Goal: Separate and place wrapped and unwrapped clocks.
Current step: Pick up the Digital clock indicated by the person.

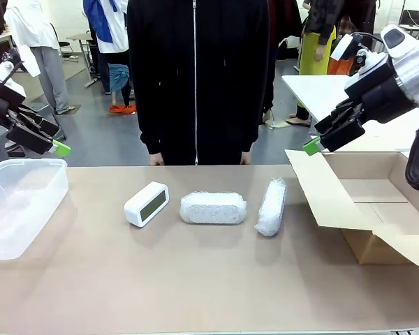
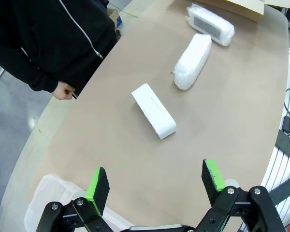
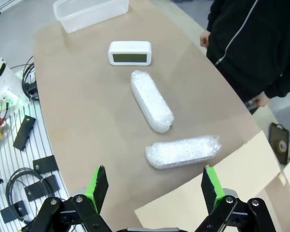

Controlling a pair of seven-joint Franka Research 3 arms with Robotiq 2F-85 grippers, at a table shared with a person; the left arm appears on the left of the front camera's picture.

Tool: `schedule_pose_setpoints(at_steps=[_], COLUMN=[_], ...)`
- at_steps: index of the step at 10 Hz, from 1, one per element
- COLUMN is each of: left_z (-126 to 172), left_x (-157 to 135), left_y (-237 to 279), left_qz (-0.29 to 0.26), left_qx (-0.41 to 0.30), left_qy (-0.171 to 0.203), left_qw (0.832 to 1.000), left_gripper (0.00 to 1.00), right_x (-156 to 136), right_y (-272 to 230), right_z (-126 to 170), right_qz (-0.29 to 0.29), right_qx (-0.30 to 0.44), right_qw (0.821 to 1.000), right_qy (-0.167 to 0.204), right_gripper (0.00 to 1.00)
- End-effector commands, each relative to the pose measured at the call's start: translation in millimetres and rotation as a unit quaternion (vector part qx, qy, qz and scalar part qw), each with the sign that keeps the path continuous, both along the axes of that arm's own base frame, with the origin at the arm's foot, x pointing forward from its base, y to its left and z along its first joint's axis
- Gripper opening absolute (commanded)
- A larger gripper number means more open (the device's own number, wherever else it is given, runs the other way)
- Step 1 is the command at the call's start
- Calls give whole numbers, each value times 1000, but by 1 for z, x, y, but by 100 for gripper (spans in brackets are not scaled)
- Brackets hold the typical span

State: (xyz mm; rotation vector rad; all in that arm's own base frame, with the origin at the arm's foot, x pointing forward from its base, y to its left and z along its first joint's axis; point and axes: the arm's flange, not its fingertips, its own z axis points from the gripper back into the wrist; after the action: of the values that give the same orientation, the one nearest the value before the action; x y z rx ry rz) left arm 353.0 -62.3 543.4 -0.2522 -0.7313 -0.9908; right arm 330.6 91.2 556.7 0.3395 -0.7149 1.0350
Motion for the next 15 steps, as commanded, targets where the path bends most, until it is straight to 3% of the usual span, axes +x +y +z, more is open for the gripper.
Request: schedule_pose_setpoints(at_steps=[1, 9, 10, 11, 15], left_z=[-47, -41, -42, 9, 9], left_x=[-39, -35, -32, 4, 4], left_y=[3, -2, -1, 0, 0], left_qz=[-10, -29, 4, -19, -19], left_qx=[-10, -40, -39, -16, -16], left_qy=[-23, -75, -57, -51, -51], left_qw=[1000, 996, 998, 998, 998], left_gripper=[100, 100, 100, 100, 100], right_x=[-26, -30, -28, 4, 4], right_y=[-5, -3, 1, -3, -3], right_z=[-40, -41, -42, 6, 6], right_qz=[16, 34, -18, 19, 19], right_qx=[8, 9, -14, -10, -10], right_qw=[1000, 997, 998, 999, 999], right_qy=[-8, -66, -56, -49, -49], right_gripper=[100, 100, 100, 100, 100])
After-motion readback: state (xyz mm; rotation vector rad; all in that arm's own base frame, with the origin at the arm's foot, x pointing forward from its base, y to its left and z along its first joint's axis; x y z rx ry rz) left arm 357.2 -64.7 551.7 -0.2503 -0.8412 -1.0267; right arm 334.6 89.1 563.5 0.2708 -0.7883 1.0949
